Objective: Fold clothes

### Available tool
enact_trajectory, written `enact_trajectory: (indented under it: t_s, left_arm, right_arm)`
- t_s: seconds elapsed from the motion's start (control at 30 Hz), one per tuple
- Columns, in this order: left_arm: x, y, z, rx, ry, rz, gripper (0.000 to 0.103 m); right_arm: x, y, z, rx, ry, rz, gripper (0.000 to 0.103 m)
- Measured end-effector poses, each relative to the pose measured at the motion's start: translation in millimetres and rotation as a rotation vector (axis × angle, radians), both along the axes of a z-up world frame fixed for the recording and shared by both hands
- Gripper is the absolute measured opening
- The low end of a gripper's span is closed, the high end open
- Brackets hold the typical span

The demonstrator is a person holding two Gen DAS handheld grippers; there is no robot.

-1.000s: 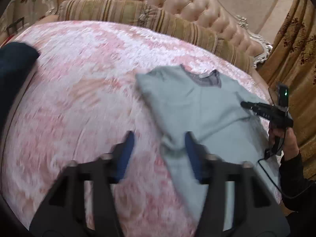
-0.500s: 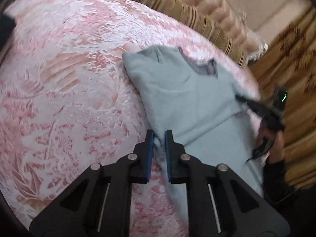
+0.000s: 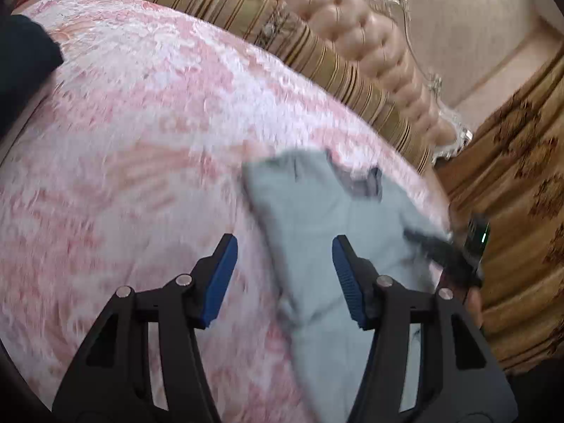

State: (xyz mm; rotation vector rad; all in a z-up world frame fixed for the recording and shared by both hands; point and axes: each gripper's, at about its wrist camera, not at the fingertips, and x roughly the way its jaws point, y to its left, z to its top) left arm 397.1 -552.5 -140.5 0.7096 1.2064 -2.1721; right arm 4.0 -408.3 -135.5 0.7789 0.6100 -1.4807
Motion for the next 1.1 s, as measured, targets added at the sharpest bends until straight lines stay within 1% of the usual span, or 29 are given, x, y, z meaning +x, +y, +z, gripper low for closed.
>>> enact_trajectory:
  t_s: [0.13, 0.2, 0.23, 0.27, 0.3, 0.33, 0.5, 0.6, 0.63, 0.7, 0.73, 0.77, 0.83, 0.9, 0.97, 1.03, 1.07, 1.1]
  left_arm:
    - [-19.4, -23.6, -8.2, 0.028, 0.000, 0.013, 0.059]
    - [-24.4, -25.3, -13.1, 0.036, -0.016, 0.005, 0.057]
    - [-26.9, -26.1, -15.5, 0.040, -0.024, 0.000, 0.046]
    - [-29.4, -26.9, -18.0, 0.044, -0.032, -0.004, 0.022]
    - [-31.9, -27.8, -20.5, 0.048, -0.039, -0.009, 0.007]
    - [-34.4, -28.6, -22.9, 0.052, -0.047, -0.013, 0.006]
    - [-17.7, -33.8, -30.9, 0.084, 0.026, 0.016, 0.005]
    - [-15.8, -34.1, -34.4, 0.088, 0.044, 0.013, 0.006]
    - [-15.5, -33.3, -33.6, 0.085, 0.046, 0.009, 0.010]
    - [-12.8, -33.4, -30.3, 0.079, 0.053, 0.014, 0.021]
    - [-10.5, -34.3, -27.7, 0.076, 0.059, 0.022, 0.031]
    - [-8.3, -35.2, -25.2, 0.073, 0.065, 0.030, 0.038]
    - [-6.3, -39.0, -22.5, 0.072, 0.072, 0.044, 0.042]
    - [-7.0, -44.7, -22.0, 0.077, 0.075, 0.056, 0.042]
    - [-14.2, -48.7, -24.6, 0.080, 0.064, 0.043, 0.042]
    - [-22.9, -49.8, -24.5, 0.064, 0.039, 0.022, 0.040]
    - [-23.3, -50.5, -25.2, 0.061, 0.025, 0.019, 0.014]
    - [-23.8, -51.3, -26.0, 0.058, 0.011, 0.016, 0.006]
  right_arm:
    - [-0.3, -0.7, -0.8, 0.000, -0.004, -0.002, 0.014]
    - [-0.4, 0.0, 0.0, 0.001, -0.007, 0.000, 0.015]
    - [-0.3, 0.4, 0.3, 0.001, -0.007, 0.000, 0.015]
    - [-0.2, 0.4, 0.4, 0.001, -0.007, -0.001, 0.015]
    - [-0.1, 0.2, 0.3, 0.001, -0.006, -0.003, 0.015]
    - [0.3, 0.1, 0.3, 0.001, -0.004, -0.003, 0.015]
    - [3.5, -0.1, 0.3, 0.001, 0.009, 0.004, 0.015]
    - [5.4, -0.2, 0.3, 0.002, 0.017, 0.008, 0.015]
    - [5.7, -0.3, 0.4, 0.002, 0.018, 0.008, 0.015]
    - [6.0, -0.3, 0.6, 0.002, 0.020, 0.006, 0.015]
    - [6.0, -0.3, 0.4, 0.002, 0.018, 0.006, 0.015]
    - [5.9, -0.2, 0.3, 0.001, 0.016, 0.005, 0.015]
    - [6.0, -0.1, 0.3, 0.002, 0.014, 0.004, 0.015]
    - [6.5, 0.3, 0.5, 0.002, 0.016, 0.004, 0.015]
    - [6.6, 0.4, 0.5, 0.002, 0.017, 0.005, 0.015]
    - [6.4, 0.6, 0.7, 0.002, 0.015, 0.004, 0.015]
    - [6.6, 0.8, 0.7, 0.002, 0.016, 0.005, 0.015]
    - [6.7, 0.9, 0.6, 0.002, 0.018, 0.006, 0.015]
